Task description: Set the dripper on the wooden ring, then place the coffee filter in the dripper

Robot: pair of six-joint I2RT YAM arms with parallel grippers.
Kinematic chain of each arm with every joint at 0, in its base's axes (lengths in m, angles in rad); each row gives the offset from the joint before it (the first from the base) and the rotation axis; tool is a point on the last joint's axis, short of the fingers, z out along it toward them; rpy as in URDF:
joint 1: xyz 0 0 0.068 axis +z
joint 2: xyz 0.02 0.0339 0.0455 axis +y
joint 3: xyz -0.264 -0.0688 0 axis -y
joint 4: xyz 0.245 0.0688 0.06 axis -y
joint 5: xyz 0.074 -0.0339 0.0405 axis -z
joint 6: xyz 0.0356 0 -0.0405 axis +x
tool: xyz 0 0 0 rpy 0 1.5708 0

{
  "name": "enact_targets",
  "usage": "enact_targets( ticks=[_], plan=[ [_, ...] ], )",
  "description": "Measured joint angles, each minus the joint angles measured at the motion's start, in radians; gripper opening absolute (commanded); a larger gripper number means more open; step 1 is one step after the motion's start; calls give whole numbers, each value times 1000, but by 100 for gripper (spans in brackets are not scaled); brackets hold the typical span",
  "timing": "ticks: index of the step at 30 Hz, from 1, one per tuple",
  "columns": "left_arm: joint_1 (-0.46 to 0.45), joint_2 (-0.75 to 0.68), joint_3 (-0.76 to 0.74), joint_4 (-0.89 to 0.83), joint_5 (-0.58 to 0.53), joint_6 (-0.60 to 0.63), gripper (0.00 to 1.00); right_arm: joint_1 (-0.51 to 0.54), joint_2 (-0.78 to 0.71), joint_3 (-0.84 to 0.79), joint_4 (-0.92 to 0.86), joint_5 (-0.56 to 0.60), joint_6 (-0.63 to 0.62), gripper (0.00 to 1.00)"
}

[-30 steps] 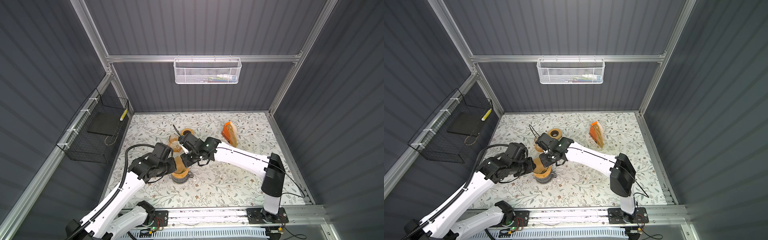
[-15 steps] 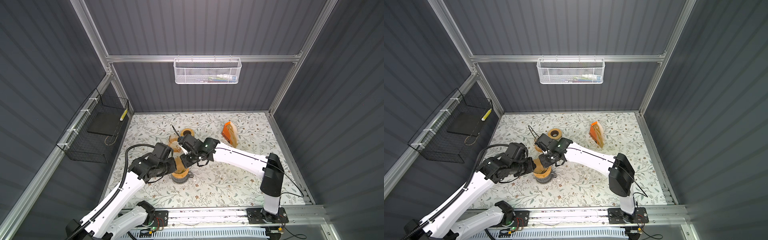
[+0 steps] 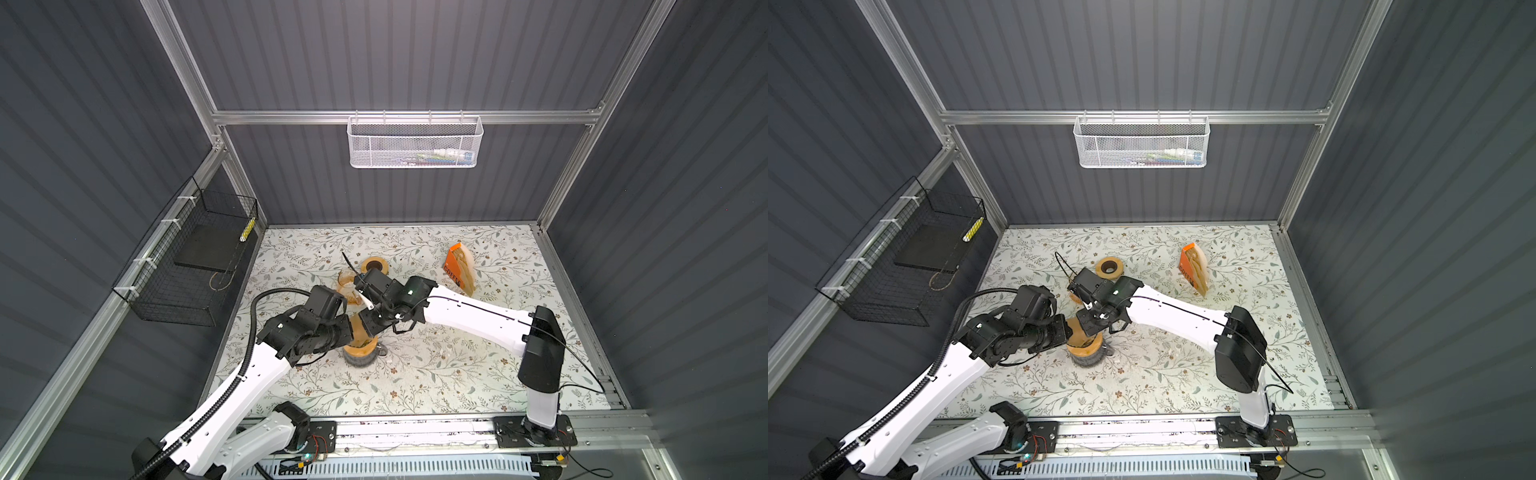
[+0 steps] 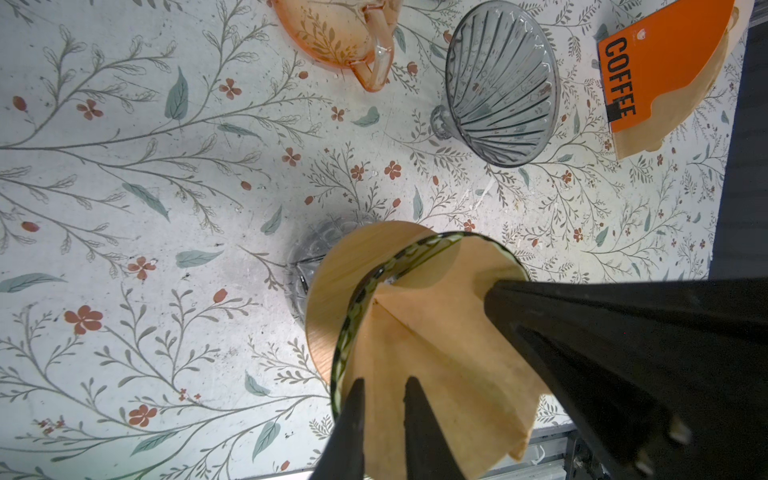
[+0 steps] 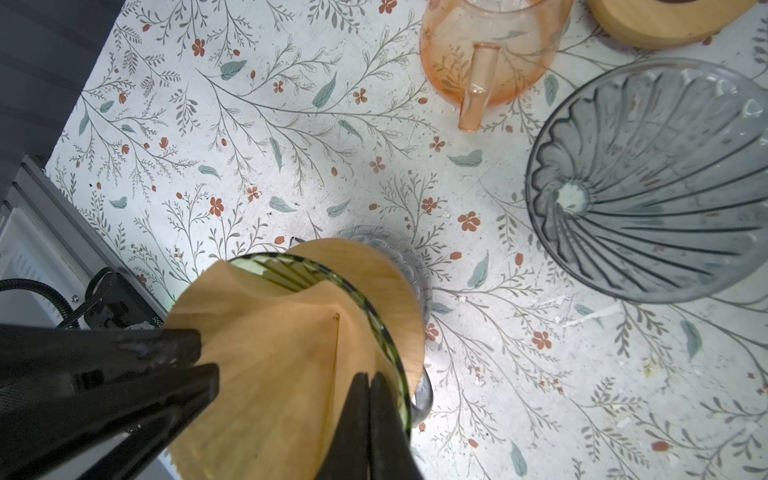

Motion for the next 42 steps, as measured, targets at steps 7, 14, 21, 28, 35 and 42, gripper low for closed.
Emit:
enact_targets(
  ticks=[7, 14, 21, 28, 35, 42],
  plan=[
    [0, 2, 0, 1, 0, 0, 20, 0, 0, 14, -19, 5, -2, 7],
    [0, 4, 10, -7, -1, 0, 20, 0, 0, 21, -27, 8, -2, 7],
    [0, 4, 35, -19, -1, 0, 20, 0, 0, 29, -34, 10, -2, 7],
    [0, 4, 49, -23, -8, 0, 20, 0, 0, 36, -41, 5, -2, 7],
    [0, 4, 51, -22, -31, 0, 20, 0, 0, 51, -43, -6, 2, 7],
    [0, 11, 64, -20, -60, 1, 20, 0, -3, 51, -40, -24, 6, 7]
  ],
)
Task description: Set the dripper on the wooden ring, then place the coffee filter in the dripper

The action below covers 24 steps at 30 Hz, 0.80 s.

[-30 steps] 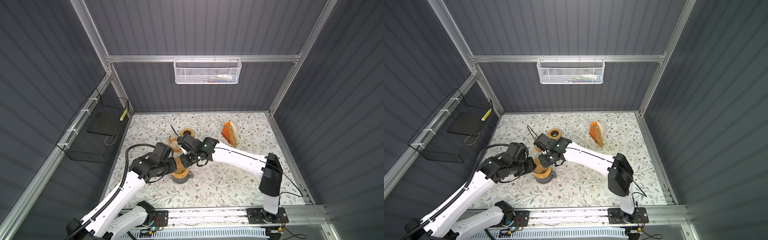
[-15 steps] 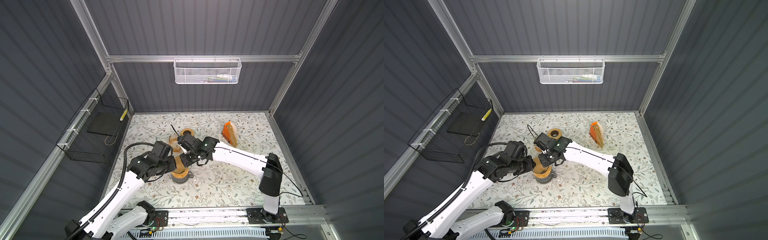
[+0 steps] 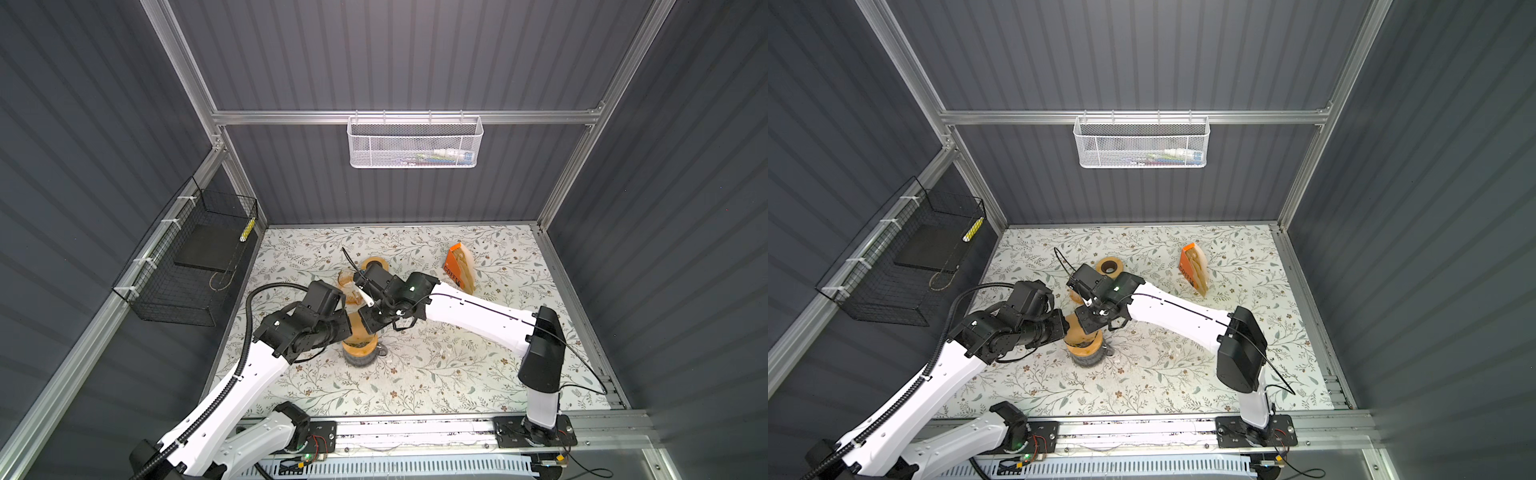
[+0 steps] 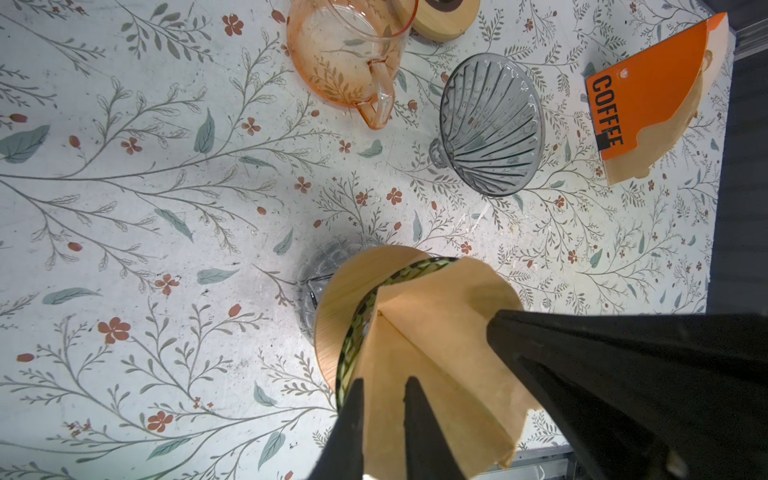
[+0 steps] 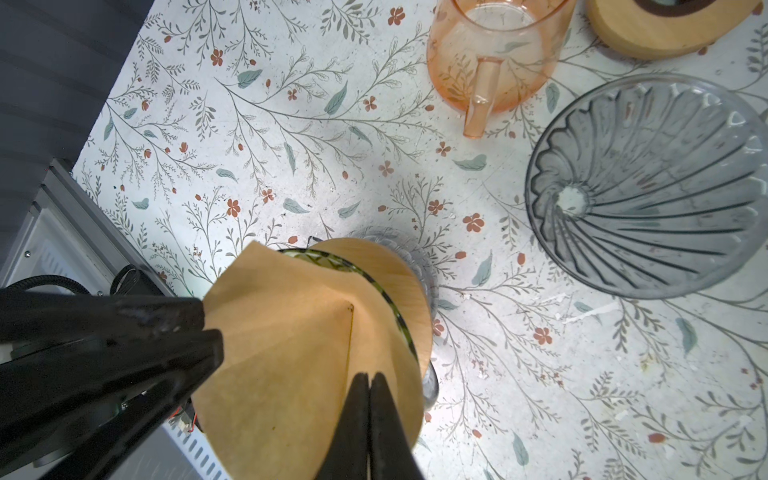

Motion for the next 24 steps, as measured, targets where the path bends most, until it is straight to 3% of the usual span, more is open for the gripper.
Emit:
enact_targets(
  ticks=[24],
  plan=[
    [0, 126, 70, 74, -63, 57, 20, 56, -134, -122, 19, -27, 90, 7]
  ],
)
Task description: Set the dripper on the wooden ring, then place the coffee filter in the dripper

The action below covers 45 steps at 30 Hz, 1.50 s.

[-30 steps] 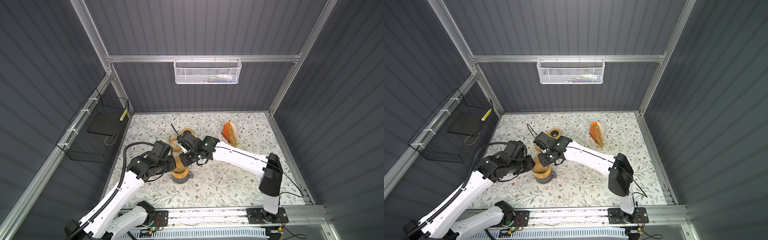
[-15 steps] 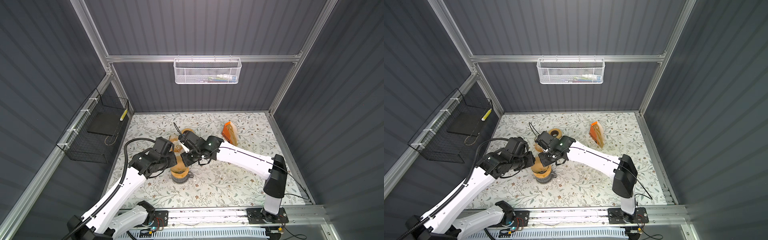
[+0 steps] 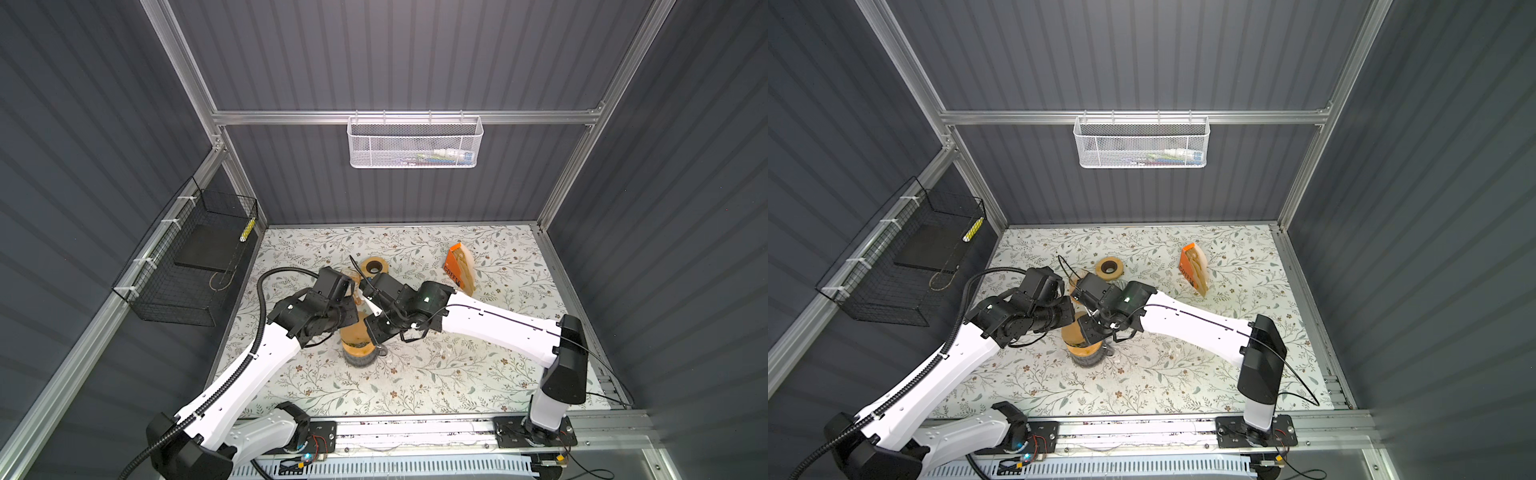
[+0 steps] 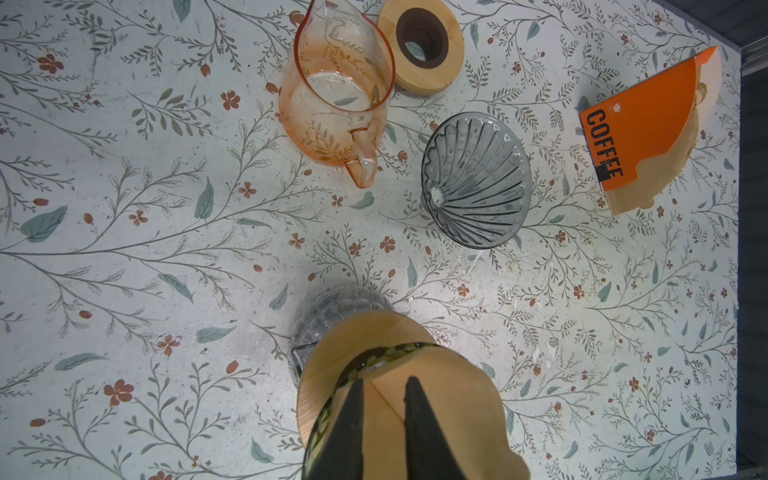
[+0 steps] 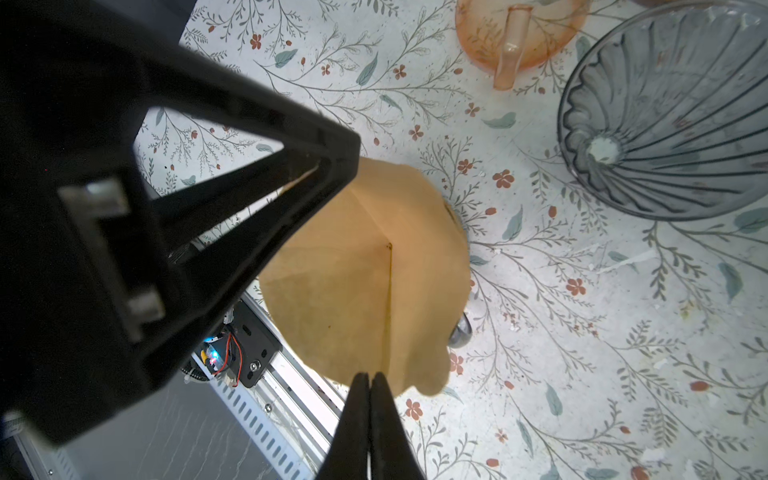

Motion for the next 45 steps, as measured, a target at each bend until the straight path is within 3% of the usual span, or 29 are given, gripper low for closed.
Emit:
enact_targets(
  ticks=[45],
  plan=[
    [0, 0, -61, 45, 3, -2, 20, 17, 23, -43, 42, -25, 26, 7]
  ],
)
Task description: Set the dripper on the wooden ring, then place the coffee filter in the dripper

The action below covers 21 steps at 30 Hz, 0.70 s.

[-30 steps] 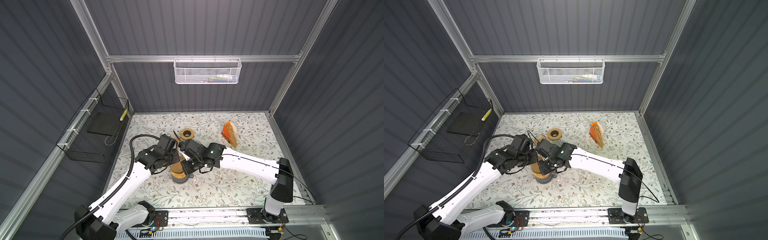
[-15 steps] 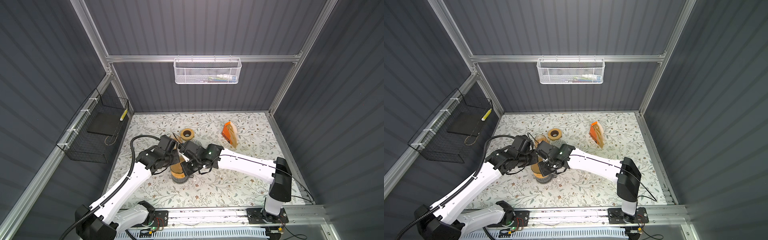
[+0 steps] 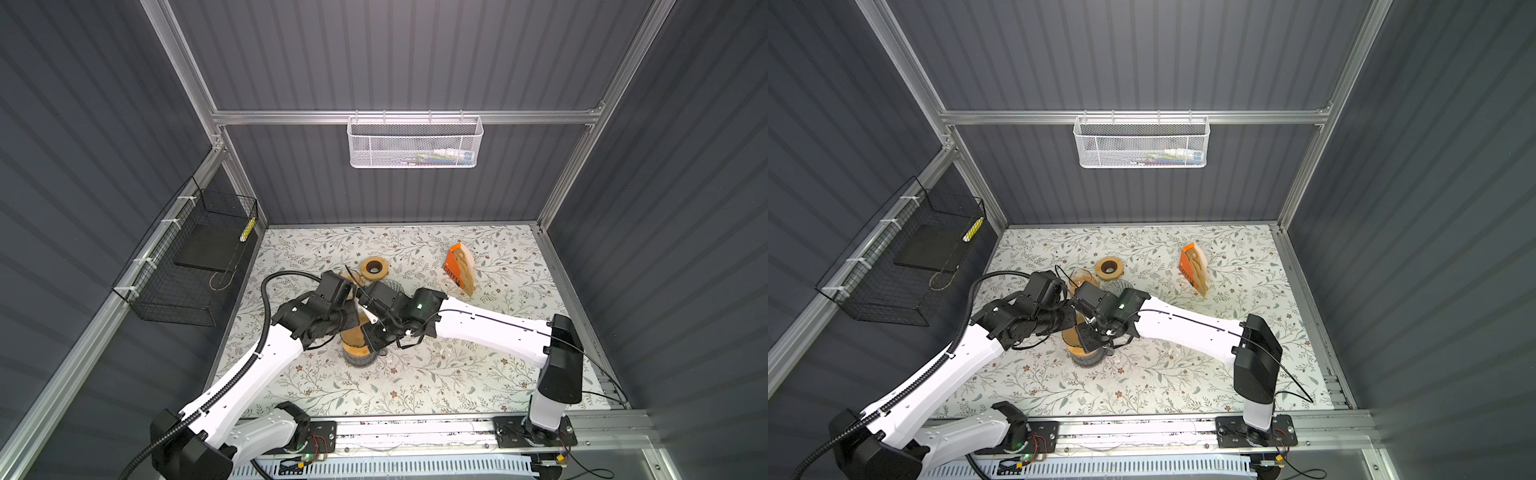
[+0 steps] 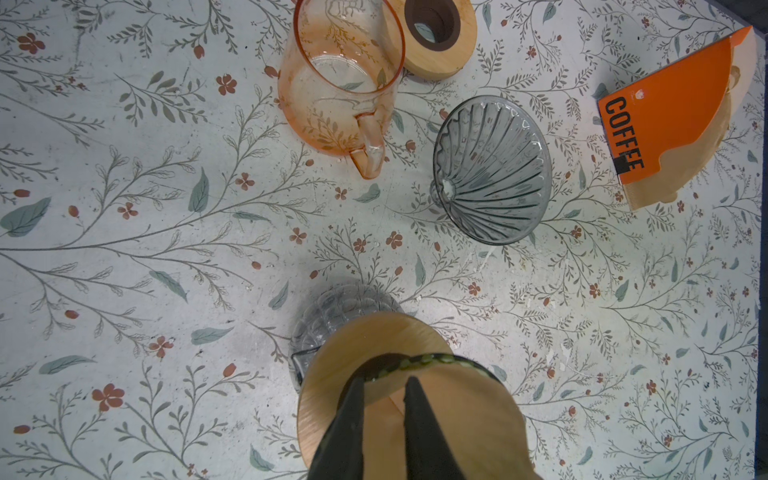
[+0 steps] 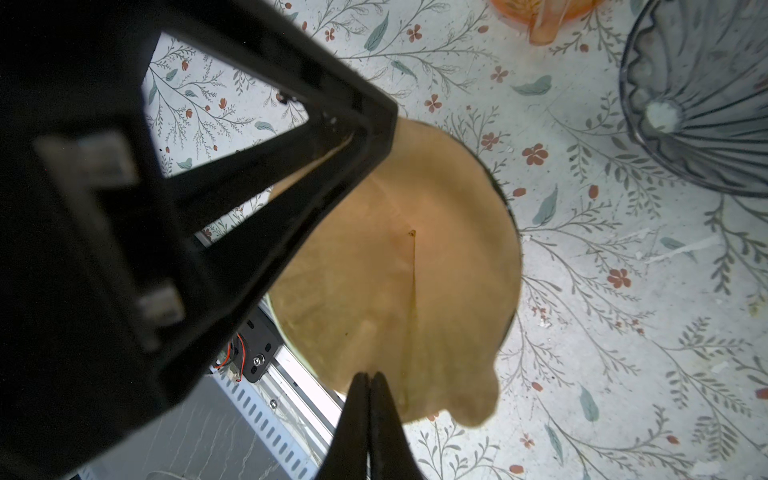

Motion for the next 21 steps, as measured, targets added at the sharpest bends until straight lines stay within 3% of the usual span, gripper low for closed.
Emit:
enact_targets(
  ticks=[21],
  plan=[
    [0, -28, 3, -8, 0, 0, 20, 0, 9, 16, -8, 0, 0, 7]
  ],
)
